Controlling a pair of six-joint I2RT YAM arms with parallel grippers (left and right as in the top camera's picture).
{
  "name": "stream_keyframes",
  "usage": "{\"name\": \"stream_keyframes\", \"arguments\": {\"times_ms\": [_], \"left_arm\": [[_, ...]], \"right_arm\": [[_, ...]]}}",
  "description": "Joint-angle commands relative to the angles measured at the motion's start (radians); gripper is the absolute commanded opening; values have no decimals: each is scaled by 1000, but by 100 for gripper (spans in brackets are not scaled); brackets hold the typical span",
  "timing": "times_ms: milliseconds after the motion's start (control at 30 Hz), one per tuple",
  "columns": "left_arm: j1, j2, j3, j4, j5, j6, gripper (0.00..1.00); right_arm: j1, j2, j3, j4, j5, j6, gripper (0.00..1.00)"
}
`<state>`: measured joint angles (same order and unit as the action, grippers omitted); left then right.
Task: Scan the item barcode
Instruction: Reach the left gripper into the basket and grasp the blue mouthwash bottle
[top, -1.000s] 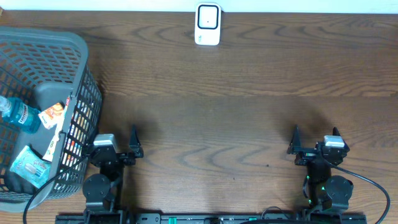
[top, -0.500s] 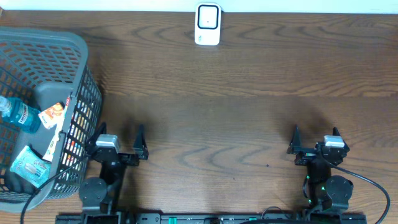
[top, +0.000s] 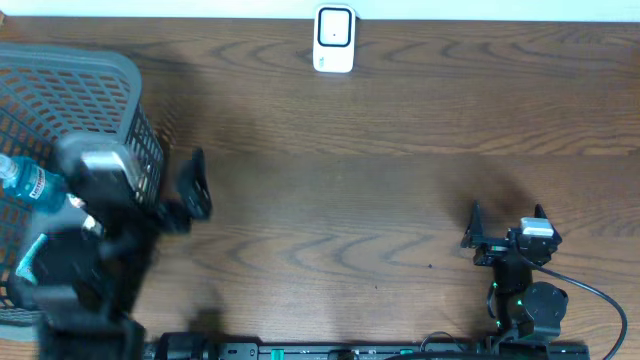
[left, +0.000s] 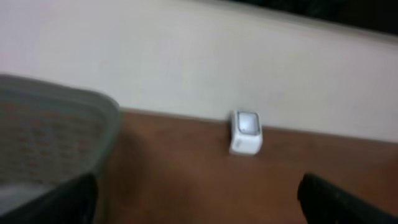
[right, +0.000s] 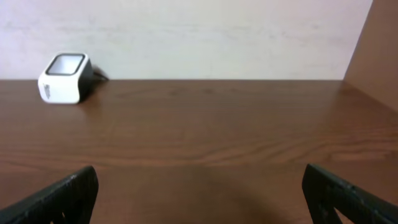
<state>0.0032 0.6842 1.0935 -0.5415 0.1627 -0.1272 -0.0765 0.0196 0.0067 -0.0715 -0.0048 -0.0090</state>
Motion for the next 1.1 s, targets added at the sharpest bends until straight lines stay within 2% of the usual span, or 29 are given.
{"name": "stream_keyframes", "arguments": {"times_ms": [0,133,267,367,467,567,667,733,900,1000,1067], "left_arm": [[-3,171,288,-121,-127,1,98],[-3,287,462,-238,-126,2,98],[-3,330,468,-271,-124,3,98],[-2,357,468,-266,-253,10,98],[12,391,468,-287,-541,-170,98],[84,428,468,-349,-669,-379,98],[210,472,468,-440,-657,-617,98],[302,504,468,-485,-593,-718,98],[533,617,468,-522,-344,-772,98],[642,716,468,-525,-188,-763,98],[663,761,468,-522,-197,-712,98]], "right_arm": [[-8,0,-1,-3,-2,-8,99],[-8,0,-1,-3,-2,-7,99],[-8,0,-1,-3,-2,-7,99],[-8,0,-1,-3,-2,-8,99],[-8,0,-1,-3,-2,-8,99],[-8,0,-1,-3,-2,-7,99],[-8,0,-1,-3,-2,-8,99],[-8,0,-1,-3,-2,-7,99],[-8,0,-1,-3,-2,-8,99],[-8,0,-1,-3,-2,-8,99],[-8,0,-1,-3,-2,-7,99]]}}
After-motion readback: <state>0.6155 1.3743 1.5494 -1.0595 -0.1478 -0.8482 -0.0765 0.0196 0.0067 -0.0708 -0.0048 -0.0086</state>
